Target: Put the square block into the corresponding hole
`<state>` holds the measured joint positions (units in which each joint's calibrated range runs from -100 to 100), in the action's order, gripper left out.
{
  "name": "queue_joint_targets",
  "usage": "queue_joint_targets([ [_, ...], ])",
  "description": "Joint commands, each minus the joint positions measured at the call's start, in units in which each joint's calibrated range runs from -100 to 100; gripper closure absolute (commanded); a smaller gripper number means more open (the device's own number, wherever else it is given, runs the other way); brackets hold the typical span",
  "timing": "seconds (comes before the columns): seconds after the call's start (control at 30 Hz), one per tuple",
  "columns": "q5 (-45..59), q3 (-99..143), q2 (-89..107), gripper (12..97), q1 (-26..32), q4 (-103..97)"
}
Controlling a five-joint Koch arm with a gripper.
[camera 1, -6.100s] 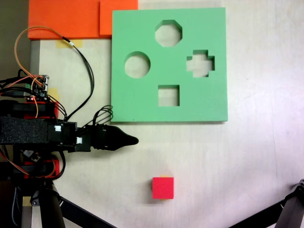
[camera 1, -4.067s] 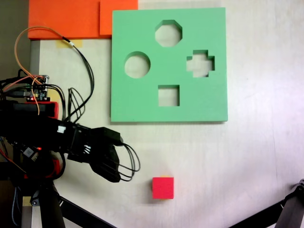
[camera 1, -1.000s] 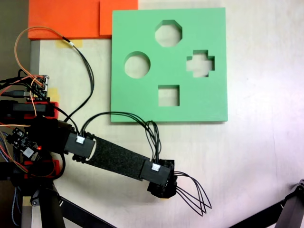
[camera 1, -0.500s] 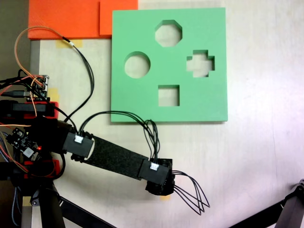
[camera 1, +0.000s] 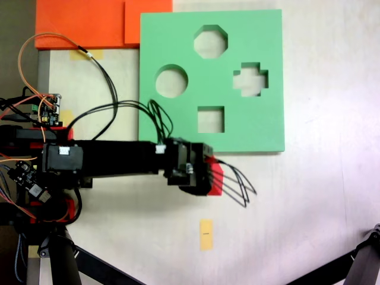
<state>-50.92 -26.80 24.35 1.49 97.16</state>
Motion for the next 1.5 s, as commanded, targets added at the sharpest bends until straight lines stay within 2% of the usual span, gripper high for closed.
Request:
queue_joint_targets([
  [0.0, -4.20, -5.90, 1.63, 84.6, 3.52, 2.84],
  [0.13, -6.84, -9.49, -3.54, 84.6, 7.37, 2.84],
  [0.3, -10.60, -11.88, -7.87, 84.6, 9.57, 2.84],
  [1.47, -12.60, -11.88, -24.49, 84.4, 12.21, 2.84],
])
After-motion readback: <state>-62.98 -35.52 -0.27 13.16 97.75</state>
